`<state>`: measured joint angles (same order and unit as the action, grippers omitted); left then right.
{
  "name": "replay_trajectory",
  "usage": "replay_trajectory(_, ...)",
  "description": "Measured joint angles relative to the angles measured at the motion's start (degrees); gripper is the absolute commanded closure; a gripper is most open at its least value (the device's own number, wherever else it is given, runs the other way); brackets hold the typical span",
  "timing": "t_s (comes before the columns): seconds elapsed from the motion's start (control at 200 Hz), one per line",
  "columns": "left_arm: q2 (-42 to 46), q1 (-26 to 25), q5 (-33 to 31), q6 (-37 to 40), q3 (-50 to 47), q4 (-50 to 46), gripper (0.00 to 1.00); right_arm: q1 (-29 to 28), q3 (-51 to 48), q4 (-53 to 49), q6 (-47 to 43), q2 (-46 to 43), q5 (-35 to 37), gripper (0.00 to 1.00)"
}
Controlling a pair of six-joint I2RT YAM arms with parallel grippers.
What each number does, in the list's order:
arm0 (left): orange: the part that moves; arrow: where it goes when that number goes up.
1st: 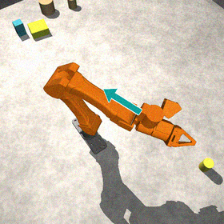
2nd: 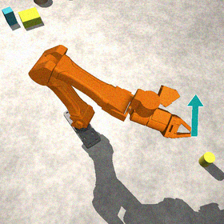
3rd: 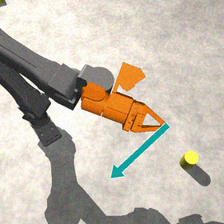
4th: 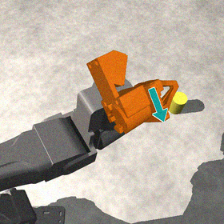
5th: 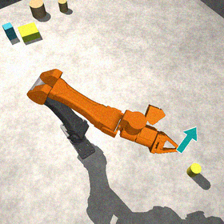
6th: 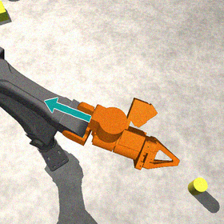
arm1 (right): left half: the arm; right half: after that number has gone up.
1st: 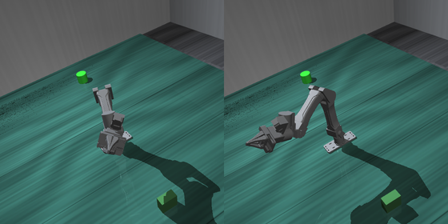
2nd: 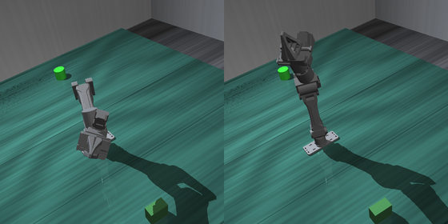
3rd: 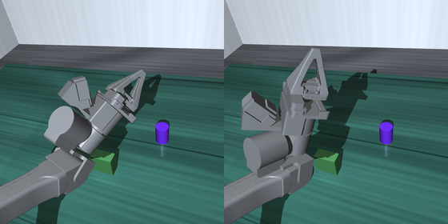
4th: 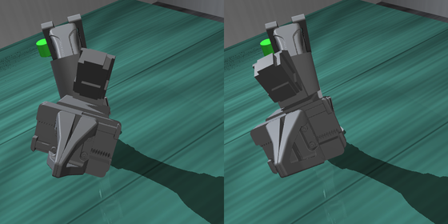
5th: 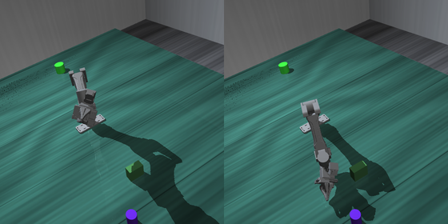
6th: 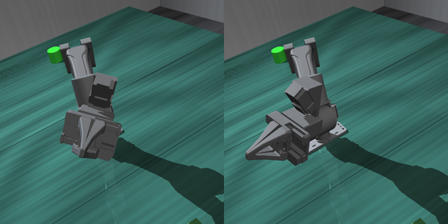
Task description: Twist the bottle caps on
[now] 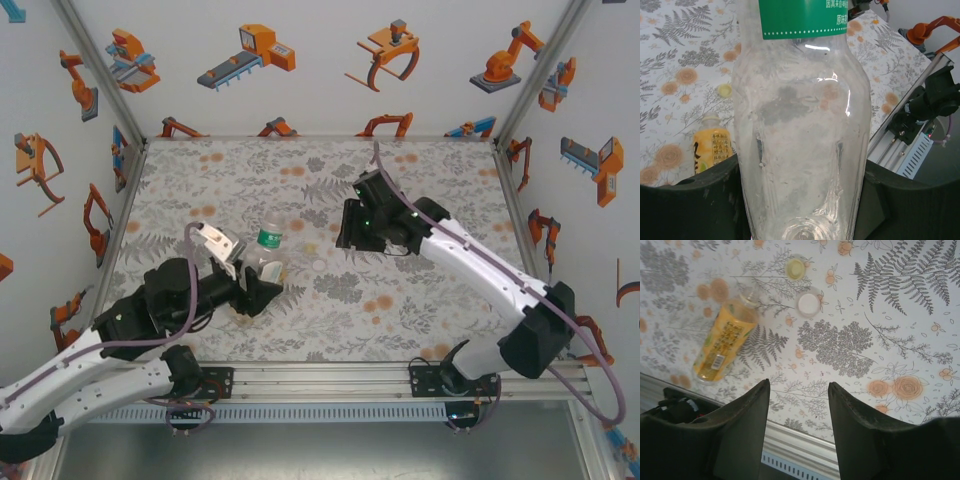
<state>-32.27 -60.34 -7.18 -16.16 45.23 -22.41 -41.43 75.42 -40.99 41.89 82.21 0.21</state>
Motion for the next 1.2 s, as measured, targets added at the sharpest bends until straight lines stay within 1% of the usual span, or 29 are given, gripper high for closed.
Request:
replay_trajectory(0.23, 4.31, 0.0, -3.26, -1.42, -0.48, -3.37, 0.9, -0.96, 0.33, 2.97, -2.78, 7.52, 2.25, 0.52)
replay_trajectory(0.401, 4.92, 0.0, -4.85, -1.7, -0.7, -4.61, 0.89, -2.8, 5.62, 3.15, -4.7, 16.83, 3.8, 0.39)
replay_trajectory(0.531, 4.87, 0.0, -5.7, -1.68, -0.7, -5.11, 0.89, -4.26, 9.79, 3.08, -6.16, 23.19, 4.59, 0.36)
replay_trajectory(0.671, 4.52, 0.0, -6.49, -1.66, -0.7, -5.4, 0.88, -5.18, 12.5, 2.91, -7.52, 28.2, 5.22, 0.35)
replay_trajectory(0.856, 3.67, 0.0, -7.04, -1.64, -0.68, -5.49, 0.88, -5.22, 12.61, 3.08, -8.37, 32.3, 5.05, 0.36)
replay_trajectory(1.061, 2.78, 0.0, -7.39, -1.66, -0.68, -5.51, 0.88, -5.22, 12.61, 4.61, -8.59, 35.32, 3.89, 0.39)
replay_trajectory(1.197, 2.73, 0.02, -7.48, -1.66, -0.68, -5.49, 0.88, -5.27, 12.61, 4.98, -8.79, 35.78, 3.67, 0.41)
